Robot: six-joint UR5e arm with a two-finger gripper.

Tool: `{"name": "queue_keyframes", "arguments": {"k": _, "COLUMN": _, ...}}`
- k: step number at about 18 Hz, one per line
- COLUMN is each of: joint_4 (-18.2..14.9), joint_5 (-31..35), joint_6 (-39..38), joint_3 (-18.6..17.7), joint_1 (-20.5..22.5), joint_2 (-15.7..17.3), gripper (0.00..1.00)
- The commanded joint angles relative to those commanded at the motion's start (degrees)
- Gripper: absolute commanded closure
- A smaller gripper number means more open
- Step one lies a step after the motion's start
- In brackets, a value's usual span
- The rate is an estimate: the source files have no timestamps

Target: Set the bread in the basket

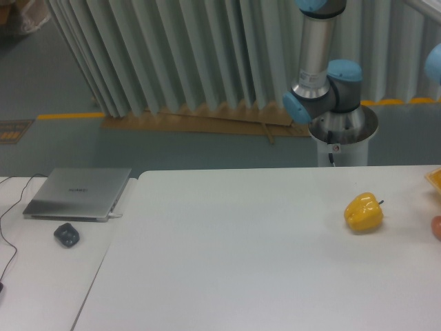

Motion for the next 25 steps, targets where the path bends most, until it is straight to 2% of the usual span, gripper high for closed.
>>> {"name": "queue_keyframes", "arguments": {"k": 12, "joint_4": 0.35, "joint_5": -0.17, "joint_6": 13.80, "joint_3": 0.79, "joint_1": 7.91, "joint_2": -0.18, "gripper": 0.74}}
{"name": "queue_keyframes", "arguments": {"k": 16, "joint_4": 0.62, "joint_5": -0.44, "joint_6": 14.43, "joint_3": 0.88, "joint_1": 9.67, "joint_2": -0.35, "gripper": 0.73}}
{"name": "queue_keyframes", "arguments": {"k": 21, "joint_4": 0.62, "joint_5": -0.35, "joint_6": 14.43, "joint_3": 1.05, "joint_1": 9.68, "joint_2": -0.70, "gripper": 0.71}}
{"name": "queue_keyframes", "arguments": {"k": 22, "joint_4": 0.62, "joint_5": -0.35, "joint_6": 14.43, "joint_3": 1.05, "joint_1": 9.67, "joint_2": -0.70, "gripper": 0.58}}
{"name": "queue_keyframes", "arguments": {"k": 23, "joint_4": 0.62, "joint_5": -0.44, "joint_6": 14.43, "joint_3": 1.05, "joint_1": 9.59, "joint_2": -0.70, "gripper": 0.40}}
{"name": "queue_keyframes", "arguments": {"k": 24, "joint_4": 0.62, "joint_5": -0.44, "joint_6": 14.34, "joint_3": 1.05, "joint_1": 9.41, "joint_2": -0.70, "gripper": 0.16}}
{"name": "queue_keyframes", "arguments": {"k": 25, "joint_4": 0.62, "joint_5": -0.61, "joint_6": 13.82, "joint_3": 1.05, "joint_1": 9.24, "joint_2": -0.70, "gripper": 0.00}}
